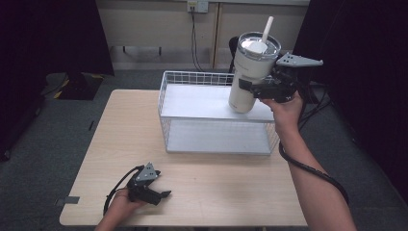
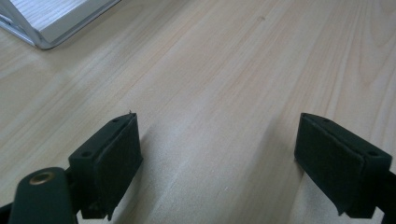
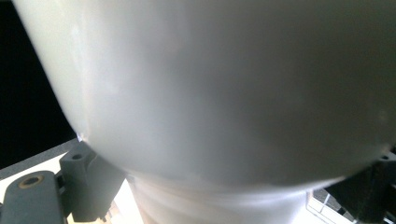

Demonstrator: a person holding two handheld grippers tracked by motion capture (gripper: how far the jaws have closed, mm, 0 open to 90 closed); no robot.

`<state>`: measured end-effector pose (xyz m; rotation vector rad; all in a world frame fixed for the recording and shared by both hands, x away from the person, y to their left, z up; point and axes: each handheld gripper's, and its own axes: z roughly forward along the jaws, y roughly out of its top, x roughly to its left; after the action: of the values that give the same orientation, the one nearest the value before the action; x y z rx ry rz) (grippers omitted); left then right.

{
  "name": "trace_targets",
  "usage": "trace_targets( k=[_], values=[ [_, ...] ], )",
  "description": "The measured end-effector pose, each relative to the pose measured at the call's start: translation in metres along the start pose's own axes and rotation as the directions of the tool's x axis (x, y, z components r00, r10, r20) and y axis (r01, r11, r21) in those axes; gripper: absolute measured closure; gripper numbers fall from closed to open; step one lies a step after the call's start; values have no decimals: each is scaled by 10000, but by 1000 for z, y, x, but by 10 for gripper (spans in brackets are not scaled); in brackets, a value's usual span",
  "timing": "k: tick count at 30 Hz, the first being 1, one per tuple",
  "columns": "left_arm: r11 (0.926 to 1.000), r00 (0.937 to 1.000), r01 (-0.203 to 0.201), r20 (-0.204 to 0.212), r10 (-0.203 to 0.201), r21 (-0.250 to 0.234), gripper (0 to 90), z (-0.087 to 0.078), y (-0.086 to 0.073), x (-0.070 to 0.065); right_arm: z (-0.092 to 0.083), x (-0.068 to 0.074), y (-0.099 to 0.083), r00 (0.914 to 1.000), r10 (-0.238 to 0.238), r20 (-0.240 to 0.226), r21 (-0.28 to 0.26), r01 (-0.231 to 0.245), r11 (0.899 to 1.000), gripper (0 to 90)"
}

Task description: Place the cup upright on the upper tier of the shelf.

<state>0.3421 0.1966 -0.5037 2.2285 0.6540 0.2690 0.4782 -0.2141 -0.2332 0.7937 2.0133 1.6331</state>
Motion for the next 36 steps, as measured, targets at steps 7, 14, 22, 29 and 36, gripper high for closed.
trace_targets(
  k=[7, 14, 22, 29, 36],
  values=[
    [10000, 10000, -4, -2, 4, 1, 140, 0, 0, 0, 5, -2, -2, 9999, -1, 129, 58, 1, 10000, 102],
    [10000, 10000, -1, 1, 1, -2, 140, 0, 0, 0, 10, -4, -2, 9998, 11, 180, 55, -12, 10000, 103],
    [10000, 10000, 1, 2, -1, -2, 140, 0, 0, 0, 15, -3, 0, 9997, -97, 234, 81, 95, 9999, 102],
    [10000, 10000, -1, 3, 1, 0, 140, 0, 0, 0, 21, -6, -3, 9996, 15, 291, 127, -19, 9999, 102],
    [10000, 10000, -2, 2, 2, 0, 140, 0, 0, 0, 27, -8, -6, 9994, 85, 329, 139, -90, 9999, 102]
  ],
)
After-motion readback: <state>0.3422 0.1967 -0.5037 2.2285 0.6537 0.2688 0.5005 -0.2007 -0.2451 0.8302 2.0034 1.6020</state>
